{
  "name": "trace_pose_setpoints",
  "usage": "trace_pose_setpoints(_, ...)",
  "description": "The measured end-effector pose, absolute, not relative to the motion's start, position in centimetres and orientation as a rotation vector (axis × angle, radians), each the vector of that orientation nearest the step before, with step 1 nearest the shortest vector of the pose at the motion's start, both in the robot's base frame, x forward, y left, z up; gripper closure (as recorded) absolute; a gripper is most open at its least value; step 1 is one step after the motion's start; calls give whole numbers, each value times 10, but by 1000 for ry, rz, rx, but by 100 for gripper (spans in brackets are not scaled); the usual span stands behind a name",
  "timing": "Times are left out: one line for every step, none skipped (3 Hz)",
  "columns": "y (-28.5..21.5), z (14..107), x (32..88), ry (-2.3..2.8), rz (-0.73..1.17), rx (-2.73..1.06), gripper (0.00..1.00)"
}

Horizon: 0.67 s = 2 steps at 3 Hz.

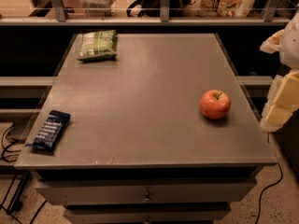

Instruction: Move rxbar blueberry near green jalapeno chip bag

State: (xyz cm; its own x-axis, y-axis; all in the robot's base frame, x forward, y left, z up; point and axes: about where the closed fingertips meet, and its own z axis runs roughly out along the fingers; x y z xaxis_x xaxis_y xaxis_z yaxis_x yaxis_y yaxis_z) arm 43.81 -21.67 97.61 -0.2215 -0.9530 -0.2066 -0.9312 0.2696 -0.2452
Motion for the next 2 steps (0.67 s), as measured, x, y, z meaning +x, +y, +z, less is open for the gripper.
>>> trace_pose_setpoints(-217, 976, 438, 2232, -98, -1725, 0)
trace_pose_setpoints(-216, 977, 439, 2216, -91, -1717, 0)
